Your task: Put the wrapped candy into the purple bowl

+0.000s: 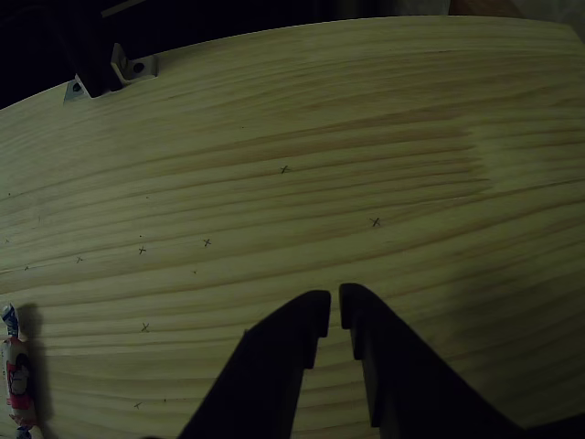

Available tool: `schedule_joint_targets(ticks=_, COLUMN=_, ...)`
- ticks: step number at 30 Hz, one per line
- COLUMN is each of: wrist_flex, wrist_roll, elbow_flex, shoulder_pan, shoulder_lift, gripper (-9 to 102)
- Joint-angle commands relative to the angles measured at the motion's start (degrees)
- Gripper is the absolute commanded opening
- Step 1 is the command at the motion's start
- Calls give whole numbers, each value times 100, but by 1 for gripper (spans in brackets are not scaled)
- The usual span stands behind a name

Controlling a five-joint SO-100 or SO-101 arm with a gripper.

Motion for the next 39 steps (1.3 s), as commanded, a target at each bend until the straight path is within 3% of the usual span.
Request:
schedule_joint_targets(ticks=1, wrist_flex=9, wrist_roll=-44, elbow_flex=-44, shoulder_pan=-62, shoulder_lift=70, gripper=1)
schedule_joint_targets(ticks=29, wrist_flex=316, wrist_roll=211, elbow_flex=-176, shoulder_pan=-149, shoulder_lift=70, gripper=1)
schedule_joint_targets(ticks=39, wrist_flex=712, wrist_roll=44, elbow_flex=-1195, shoulder_pan=-800, shoulder_lift=-26, gripper=1)
